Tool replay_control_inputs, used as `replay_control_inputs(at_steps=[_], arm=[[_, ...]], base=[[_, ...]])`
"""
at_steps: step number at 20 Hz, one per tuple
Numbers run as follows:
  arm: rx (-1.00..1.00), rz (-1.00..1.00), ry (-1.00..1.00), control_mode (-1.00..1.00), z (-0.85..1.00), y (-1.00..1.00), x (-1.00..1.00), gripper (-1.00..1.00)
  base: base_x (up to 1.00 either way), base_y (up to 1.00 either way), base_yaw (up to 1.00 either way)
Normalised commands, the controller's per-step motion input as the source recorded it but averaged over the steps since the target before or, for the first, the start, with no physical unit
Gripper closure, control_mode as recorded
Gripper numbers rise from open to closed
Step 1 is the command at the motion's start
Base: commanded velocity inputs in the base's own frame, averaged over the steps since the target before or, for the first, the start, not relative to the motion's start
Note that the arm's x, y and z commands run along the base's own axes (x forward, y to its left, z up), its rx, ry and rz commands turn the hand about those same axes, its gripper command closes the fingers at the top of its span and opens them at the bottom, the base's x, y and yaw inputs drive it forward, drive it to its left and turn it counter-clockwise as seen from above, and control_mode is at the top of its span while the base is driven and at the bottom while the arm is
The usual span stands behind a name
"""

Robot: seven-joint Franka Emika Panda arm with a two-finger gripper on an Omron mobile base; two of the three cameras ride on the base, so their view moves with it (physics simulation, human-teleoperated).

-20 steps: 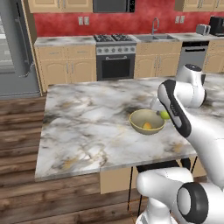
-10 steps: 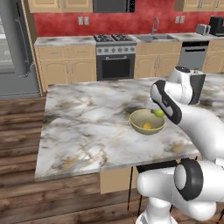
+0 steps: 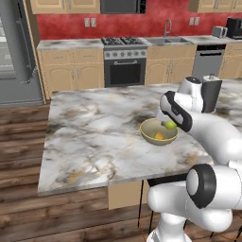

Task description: Retrieve the apple and pear from the fridge and place them into the bowl on the dining table.

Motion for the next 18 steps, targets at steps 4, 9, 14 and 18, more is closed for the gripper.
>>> replay_control_inputs(at_steps=[4, 9, 14, 18], arm=[[0.00, -0.01, 0.00, -1.00, -0.36, 0.00, 0.06, 1.00], [0.00, -0.02, -0.04, -1.00, -0.29, 0.00, 0.12, 1.00], [0.00, -0.03, -0.07, -1.00, -0.16, 0.00, 0.27, 1.00], [0.00, -0.02, -0.02, -1.00, -0.12, -0.06, 0.31, 1.00]], base=[[0.00, 0.00, 0.00], [0.00, 0.00, 0.00], [0.00, 0.00, 0.00], [0.00, 0.00, 0.00]])
